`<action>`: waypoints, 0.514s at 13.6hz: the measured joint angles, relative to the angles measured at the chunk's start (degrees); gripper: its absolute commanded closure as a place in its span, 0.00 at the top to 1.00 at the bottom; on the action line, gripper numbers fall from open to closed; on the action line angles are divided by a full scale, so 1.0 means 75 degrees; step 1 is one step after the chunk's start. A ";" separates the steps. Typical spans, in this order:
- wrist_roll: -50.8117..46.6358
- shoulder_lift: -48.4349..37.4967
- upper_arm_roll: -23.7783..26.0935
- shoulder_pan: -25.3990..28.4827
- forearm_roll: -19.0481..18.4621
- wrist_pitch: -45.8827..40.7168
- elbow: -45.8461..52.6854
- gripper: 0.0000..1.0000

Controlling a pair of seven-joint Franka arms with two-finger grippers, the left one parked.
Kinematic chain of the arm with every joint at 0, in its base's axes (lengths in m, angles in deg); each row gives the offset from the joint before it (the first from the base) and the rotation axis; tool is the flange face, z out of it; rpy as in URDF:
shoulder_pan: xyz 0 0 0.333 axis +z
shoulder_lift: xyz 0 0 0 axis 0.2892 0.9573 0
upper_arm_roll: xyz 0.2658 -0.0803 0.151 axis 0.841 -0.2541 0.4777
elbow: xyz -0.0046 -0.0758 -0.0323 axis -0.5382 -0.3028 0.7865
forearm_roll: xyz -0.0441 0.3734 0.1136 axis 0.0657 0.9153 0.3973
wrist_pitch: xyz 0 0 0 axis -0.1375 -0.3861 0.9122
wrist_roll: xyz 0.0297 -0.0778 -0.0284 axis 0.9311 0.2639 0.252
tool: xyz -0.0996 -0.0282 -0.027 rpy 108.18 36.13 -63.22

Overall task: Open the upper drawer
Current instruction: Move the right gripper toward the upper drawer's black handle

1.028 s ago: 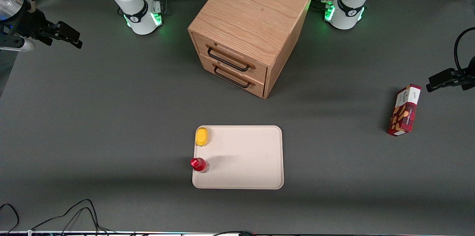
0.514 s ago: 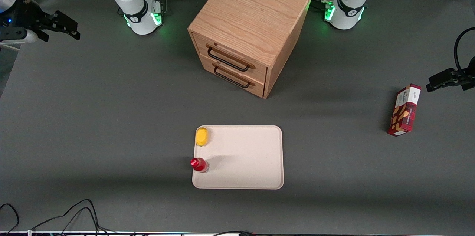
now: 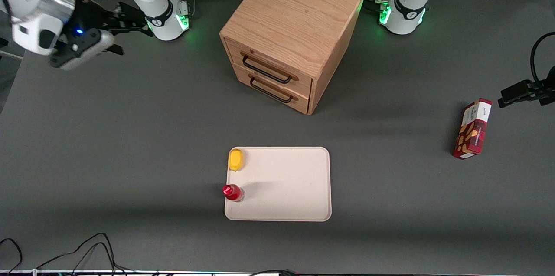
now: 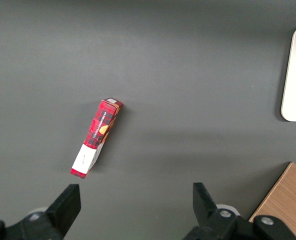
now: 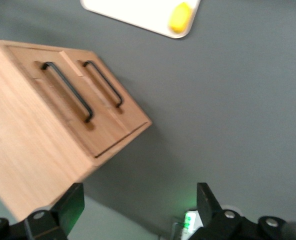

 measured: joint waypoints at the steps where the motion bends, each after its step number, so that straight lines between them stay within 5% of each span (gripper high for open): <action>1: 0.0158 0.0296 0.0085 0.0002 0.0336 0.0012 0.0136 1.00; 7: 0.1841 0.2167 0.1352 0.0014 0.0723 0.0827 0.0699 1.00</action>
